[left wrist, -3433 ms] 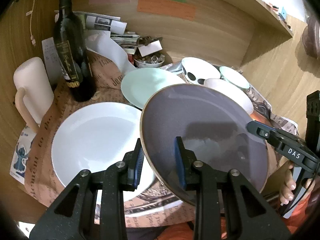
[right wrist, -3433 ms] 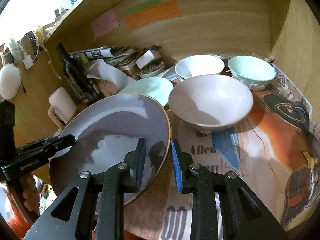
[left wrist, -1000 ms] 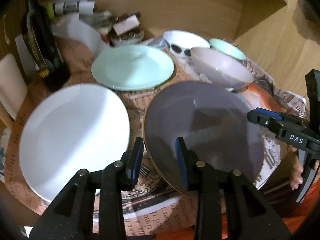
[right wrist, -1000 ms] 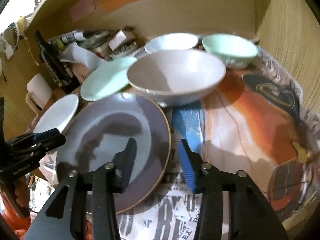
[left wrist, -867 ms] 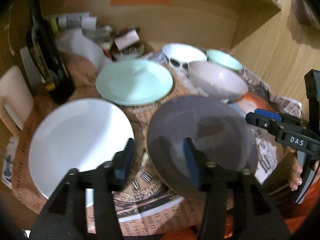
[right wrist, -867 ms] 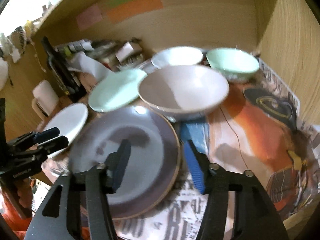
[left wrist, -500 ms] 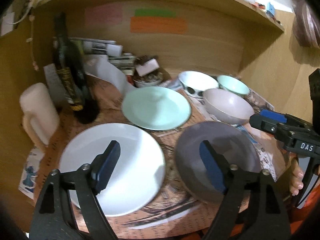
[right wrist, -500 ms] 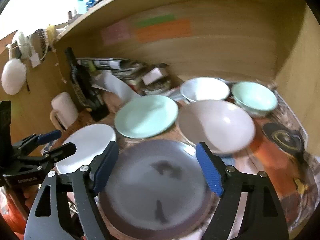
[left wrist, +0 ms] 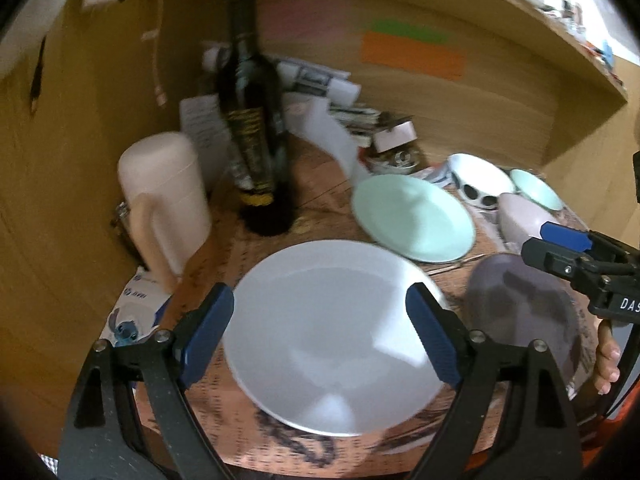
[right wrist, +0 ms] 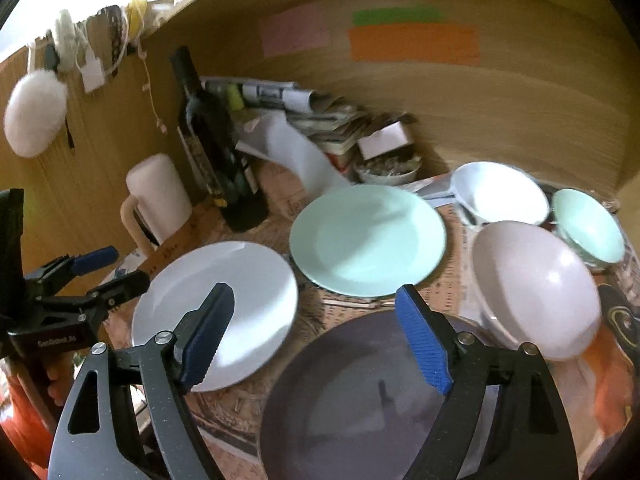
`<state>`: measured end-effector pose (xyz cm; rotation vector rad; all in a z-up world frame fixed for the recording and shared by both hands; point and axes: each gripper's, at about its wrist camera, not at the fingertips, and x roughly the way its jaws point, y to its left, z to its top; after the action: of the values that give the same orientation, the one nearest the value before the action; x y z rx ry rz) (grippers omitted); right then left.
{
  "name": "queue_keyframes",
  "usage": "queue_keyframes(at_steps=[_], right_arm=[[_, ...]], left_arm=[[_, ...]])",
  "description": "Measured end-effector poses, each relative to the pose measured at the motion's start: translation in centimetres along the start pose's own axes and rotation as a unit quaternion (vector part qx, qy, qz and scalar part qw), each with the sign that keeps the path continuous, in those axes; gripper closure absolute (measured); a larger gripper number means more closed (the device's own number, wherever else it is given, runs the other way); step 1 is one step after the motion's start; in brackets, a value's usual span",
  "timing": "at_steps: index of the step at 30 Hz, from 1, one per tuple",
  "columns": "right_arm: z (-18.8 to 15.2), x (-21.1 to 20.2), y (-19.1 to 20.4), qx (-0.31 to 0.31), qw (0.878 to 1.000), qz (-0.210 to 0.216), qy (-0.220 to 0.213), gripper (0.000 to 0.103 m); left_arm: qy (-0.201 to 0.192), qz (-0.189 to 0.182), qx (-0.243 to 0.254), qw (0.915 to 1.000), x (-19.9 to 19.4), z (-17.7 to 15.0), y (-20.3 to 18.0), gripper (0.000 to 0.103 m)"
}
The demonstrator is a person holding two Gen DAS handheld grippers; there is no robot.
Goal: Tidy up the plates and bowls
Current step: 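Move both grippers to the rim of the large white plate, then close both grippers on the white plate rim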
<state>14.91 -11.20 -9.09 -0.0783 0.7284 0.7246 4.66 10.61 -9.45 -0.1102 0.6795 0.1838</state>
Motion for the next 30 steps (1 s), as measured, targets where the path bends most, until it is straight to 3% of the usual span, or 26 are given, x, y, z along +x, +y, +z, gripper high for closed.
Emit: queue_keyframes(at_steps=[7, 11, 14, 16, 19, 25, 30], right_arm=[[0.3, 3.5, 1.2, -0.009, 0.998, 0.005, 0.054, 0.022], [0.2, 5.5, 1.8, -0.018, 0.996, 0.0, 0.087, 0.024], [0.2, 6.6, 2.3, -0.026, 0.994, 0.0, 0.107, 0.043], [0.3, 7.2, 2.5, -0.024, 0.993, 0.005, 0.118, 0.05], [0.3, 8.2, 2.5, -0.019, 0.99, 0.008, 0.137, 0.062], [0.3, 9.4, 2.4, -0.013, 0.987, 0.007, 0.162, 0.07], [0.4, 9.9, 2.4, -0.009, 0.986, 0.012, 0.168, 0.071]], left_arm=[[0.028, 0.008, -0.021, 0.9994, 1.9, -0.8, 3.2, 0.014], [0.052, -0.007, -0.039, 0.9979, 3.1, -1.6, 5.0, 0.014], [0.059, -0.009, -0.05, 0.997, 3.5, -2.2, 5.9, 0.014], [0.062, -0.007, -0.053, 0.9967, 3.7, -2.6, 6.4, 0.015], [0.066, -0.005, -0.051, 0.9965, 3.9, -2.9, 6.7, 0.031], [0.081, -0.018, -0.044, 0.9956, 4.5, -3.5, 6.9, 0.053], [0.095, -0.035, -0.051, 0.9936, 5.2, -3.8, 6.9, 0.066]])
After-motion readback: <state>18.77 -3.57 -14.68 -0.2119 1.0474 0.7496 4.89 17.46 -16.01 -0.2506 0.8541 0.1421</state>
